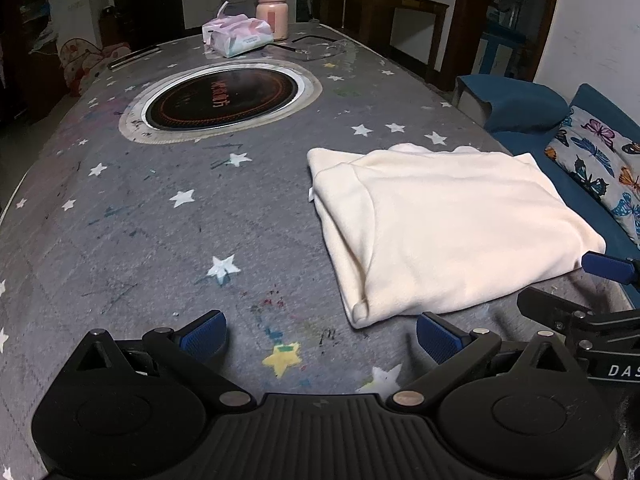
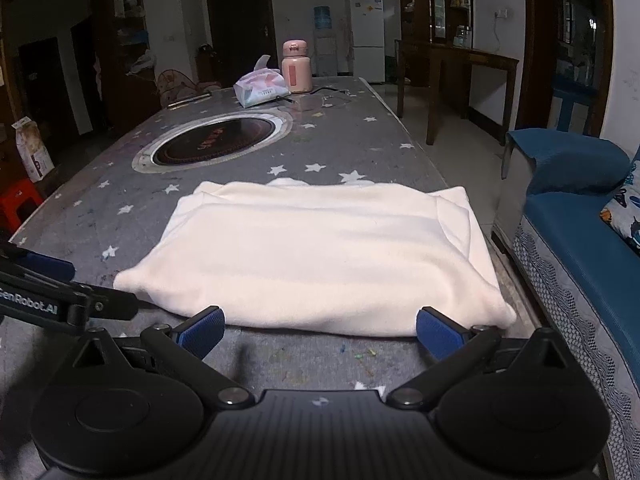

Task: Fold clothes
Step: 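Grasp the cream shirt edge with both grippers and lift it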

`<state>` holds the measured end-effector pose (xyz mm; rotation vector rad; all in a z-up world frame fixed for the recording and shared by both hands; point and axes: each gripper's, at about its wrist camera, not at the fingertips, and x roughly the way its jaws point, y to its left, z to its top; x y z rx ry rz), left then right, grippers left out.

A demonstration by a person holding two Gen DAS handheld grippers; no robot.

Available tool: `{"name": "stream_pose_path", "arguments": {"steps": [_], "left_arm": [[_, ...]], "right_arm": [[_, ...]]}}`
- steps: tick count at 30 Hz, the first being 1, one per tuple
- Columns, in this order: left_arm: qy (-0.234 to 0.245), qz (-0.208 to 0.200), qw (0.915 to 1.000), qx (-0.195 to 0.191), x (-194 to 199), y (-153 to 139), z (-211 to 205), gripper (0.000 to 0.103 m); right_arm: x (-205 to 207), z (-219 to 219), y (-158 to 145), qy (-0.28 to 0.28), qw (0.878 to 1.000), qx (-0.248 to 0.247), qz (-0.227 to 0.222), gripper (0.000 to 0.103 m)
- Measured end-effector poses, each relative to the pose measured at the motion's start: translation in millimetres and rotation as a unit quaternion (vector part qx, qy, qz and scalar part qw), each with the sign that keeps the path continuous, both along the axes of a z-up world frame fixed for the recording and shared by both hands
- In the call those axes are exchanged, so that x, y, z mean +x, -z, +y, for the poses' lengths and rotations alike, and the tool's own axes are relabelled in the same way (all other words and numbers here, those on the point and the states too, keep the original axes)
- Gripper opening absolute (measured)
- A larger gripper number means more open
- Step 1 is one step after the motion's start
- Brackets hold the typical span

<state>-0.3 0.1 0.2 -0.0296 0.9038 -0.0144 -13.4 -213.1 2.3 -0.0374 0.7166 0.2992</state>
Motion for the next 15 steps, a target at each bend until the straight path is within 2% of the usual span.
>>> {"name": "stream_pose_path", "arguments": {"steps": [3, 8, 11, 15], "left_arm": [[-0.007, 0.004, 1.0, -0.005, -1, -1, 1, 0.103], [0.008, -0.003, 0.9999, -0.008, 13, -13, 1, 0.102], [0.016, -0.013, 0.9998, -0.001, 22, -17, 1, 0.098], [0.027, -0.023, 0.9993, -0.009, 36, -22, 3, 0.086]], "right_arm": [[4, 1, -5, -0.007, 1.0, 0.005, -0.004, 0.103], [12, 0, -16, -0.019, 1.0, 0.006, -0.016, 0.102], [19, -1, -20, -0.026, 1.0, 0.004, -0.013, 0.096], [36, -1, -23, -0.037, 0.999, -0.003, -0.009, 0.089]]}}
